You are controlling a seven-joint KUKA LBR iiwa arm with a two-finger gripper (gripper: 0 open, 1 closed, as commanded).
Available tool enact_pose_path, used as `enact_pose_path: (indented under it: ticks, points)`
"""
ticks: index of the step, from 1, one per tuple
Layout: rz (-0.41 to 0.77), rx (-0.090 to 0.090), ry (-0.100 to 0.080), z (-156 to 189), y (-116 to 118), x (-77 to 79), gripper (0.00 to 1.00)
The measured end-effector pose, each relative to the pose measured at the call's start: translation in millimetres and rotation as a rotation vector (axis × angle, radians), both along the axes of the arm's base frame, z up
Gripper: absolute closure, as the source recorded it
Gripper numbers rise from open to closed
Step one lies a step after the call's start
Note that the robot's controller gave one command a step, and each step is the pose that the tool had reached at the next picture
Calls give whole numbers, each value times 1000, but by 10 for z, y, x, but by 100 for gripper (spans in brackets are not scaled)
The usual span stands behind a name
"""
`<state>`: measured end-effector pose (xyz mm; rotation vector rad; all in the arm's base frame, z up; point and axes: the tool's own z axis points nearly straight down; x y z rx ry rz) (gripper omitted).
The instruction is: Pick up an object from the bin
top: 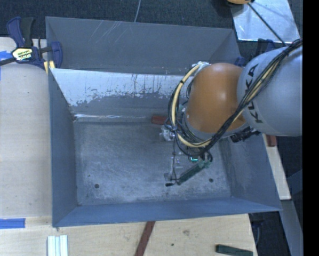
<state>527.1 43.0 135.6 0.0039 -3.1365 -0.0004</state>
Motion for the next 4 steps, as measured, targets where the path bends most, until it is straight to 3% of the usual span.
enact_pose_path:
  ticks: [1, 2, 3, 4]
  points:
    - [-1, 0, -8, 40, -1, 21, 0]
    - [40, 2, -12, -217, -387, 32, 0]
    - [232, -2, -4, -452, -725, -34, 0]
    - [376, 1, -8, -569, -1037, 243, 100]
